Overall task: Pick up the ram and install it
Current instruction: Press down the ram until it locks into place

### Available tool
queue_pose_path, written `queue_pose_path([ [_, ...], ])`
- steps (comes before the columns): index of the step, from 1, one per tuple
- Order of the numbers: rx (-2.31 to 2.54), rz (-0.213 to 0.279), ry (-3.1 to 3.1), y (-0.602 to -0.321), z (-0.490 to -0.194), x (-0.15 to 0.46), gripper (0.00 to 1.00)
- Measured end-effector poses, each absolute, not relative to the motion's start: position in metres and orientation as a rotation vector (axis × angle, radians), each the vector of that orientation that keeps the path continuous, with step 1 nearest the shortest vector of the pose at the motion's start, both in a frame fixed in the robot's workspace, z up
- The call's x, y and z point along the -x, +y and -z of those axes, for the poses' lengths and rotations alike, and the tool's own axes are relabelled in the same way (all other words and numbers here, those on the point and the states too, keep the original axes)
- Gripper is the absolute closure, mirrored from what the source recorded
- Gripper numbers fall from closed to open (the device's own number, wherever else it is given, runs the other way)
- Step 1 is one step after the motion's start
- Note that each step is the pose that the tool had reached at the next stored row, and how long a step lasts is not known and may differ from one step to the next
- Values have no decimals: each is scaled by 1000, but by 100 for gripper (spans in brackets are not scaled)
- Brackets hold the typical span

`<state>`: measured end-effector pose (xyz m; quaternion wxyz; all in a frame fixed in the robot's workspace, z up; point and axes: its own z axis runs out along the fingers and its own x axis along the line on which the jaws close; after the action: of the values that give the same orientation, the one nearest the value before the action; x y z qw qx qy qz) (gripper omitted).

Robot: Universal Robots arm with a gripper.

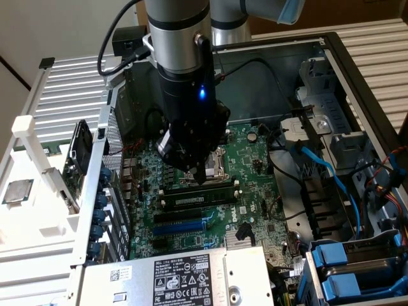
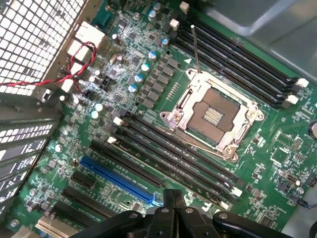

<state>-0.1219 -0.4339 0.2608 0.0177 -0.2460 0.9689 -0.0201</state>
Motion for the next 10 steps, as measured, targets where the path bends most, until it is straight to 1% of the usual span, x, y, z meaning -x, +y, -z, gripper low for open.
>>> queue_pose_path([
  [10, 600, 65, 3049, -434, -261, 122, 89],
])
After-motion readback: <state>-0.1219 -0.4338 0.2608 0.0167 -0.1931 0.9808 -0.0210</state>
